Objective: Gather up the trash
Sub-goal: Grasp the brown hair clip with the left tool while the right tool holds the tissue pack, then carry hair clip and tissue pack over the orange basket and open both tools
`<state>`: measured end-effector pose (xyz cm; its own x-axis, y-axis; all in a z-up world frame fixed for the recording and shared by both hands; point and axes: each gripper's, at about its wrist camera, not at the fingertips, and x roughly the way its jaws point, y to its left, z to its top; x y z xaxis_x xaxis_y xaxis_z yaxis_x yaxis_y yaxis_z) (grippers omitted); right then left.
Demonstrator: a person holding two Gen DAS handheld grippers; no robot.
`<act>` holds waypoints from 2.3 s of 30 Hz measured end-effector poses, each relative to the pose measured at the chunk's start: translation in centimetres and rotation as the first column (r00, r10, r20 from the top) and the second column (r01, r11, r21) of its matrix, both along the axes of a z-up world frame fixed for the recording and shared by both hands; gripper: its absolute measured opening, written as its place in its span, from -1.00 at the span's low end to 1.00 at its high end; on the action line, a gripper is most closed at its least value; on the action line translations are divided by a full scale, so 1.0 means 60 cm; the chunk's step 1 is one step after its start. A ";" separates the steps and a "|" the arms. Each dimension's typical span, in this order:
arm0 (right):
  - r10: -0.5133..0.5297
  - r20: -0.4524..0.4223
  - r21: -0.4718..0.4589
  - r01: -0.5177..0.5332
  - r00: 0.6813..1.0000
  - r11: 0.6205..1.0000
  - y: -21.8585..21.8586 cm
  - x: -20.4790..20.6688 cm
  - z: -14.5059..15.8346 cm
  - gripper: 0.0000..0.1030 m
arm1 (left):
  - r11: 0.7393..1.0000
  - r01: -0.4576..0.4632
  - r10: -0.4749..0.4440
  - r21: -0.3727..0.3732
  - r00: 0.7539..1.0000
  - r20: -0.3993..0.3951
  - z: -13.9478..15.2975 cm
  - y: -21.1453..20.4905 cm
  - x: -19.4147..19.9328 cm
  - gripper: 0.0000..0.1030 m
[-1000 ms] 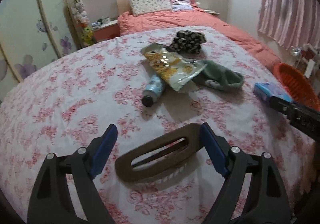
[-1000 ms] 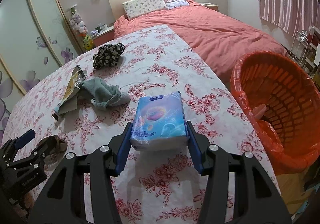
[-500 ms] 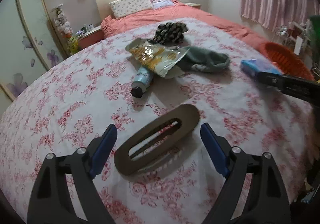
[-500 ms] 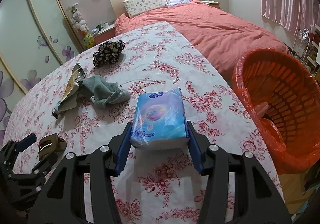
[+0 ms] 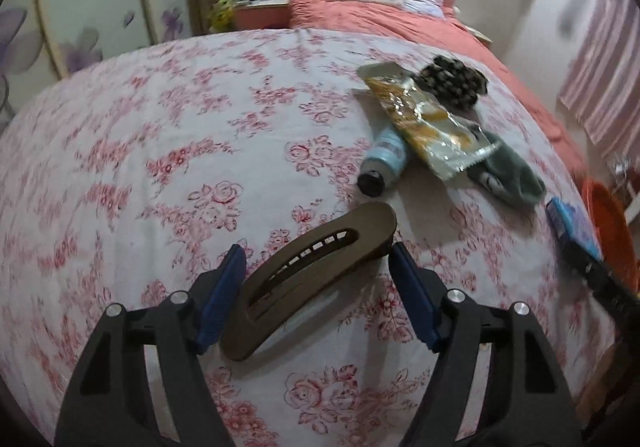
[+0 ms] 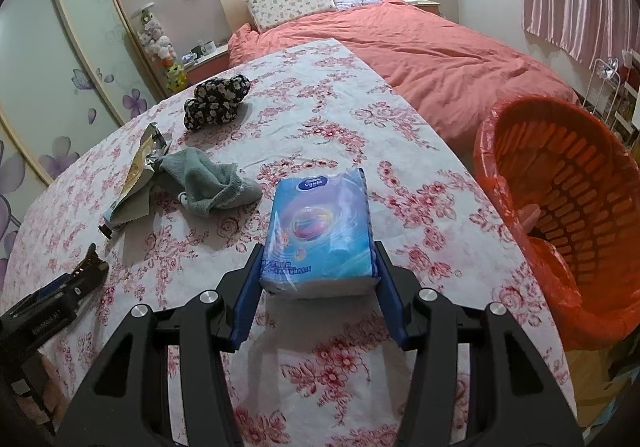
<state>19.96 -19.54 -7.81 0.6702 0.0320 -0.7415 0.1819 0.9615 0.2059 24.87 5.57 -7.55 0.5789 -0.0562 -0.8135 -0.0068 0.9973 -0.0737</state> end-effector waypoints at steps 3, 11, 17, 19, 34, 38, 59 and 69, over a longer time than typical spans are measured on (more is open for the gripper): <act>0.003 0.000 0.003 -0.003 1.000 1.000 0.000 0.001 0.000 0.04 | 1.000 0.024 -0.024 0.020 1.000 0.004 -0.001 -0.003 -0.004 0.41; 0.010 0.002 0.017 -0.010 1.000 1.000 -0.002 0.001 0.001 0.09 | 0.993 0.108 -0.110 0.046 0.993 0.034 0.007 0.006 -0.033 0.48; 0.015 -0.001 0.011 -0.015 1.000 1.000 0.001 0.002 0.001 0.13 | 0.980 0.172 -0.176 0.097 0.984 0.037 0.007 0.006 -0.041 0.30; 0.015 -0.001 0.012 -0.015 1.000 1.000 0.001 0.002 0.001 0.13 | 0.982 0.181 -0.182 0.056 0.983 0.004 -0.001 0.001 -0.041 0.13; 0.020 -0.001 0.014 -0.020 1.000 1.000 0.003 0.003 0.001 0.17 | 0.972 0.212 -0.216 0.100 0.976 0.028 -0.002 -0.055 -0.023 -0.16; 0.022 -0.001 0.015 -0.022 1.000 1.000 0.006 0.004 0.001 0.18 | 0.989 0.129 -0.132 0.078 0.991 0.028 -0.002 -0.037 -0.014 -0.60; 0.027 0.018 0.073 -0.028 0.999 0.997 -0.006 0.001 0.001 0.21 | 0.994 0.069 -0.064 -0.083 0.996 0.065 -0.004 0.001 -0.020 -0.46; 0.027 0.020 0.078 -0.028 0.999 0.997 -0.008 -0.001 0.001 0.21 | 0.992 0.068 -0.061 -0.107 0.996 0.067 -0.003 0.008 -0.024 -0.46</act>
<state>19.91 -19.99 -7.78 0.6822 0.1084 -0.7230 0.1509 0.9468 0.2843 23.44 6.07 -7.71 0.6210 -0.1817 -0.7624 0.0655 0.9814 -0.1805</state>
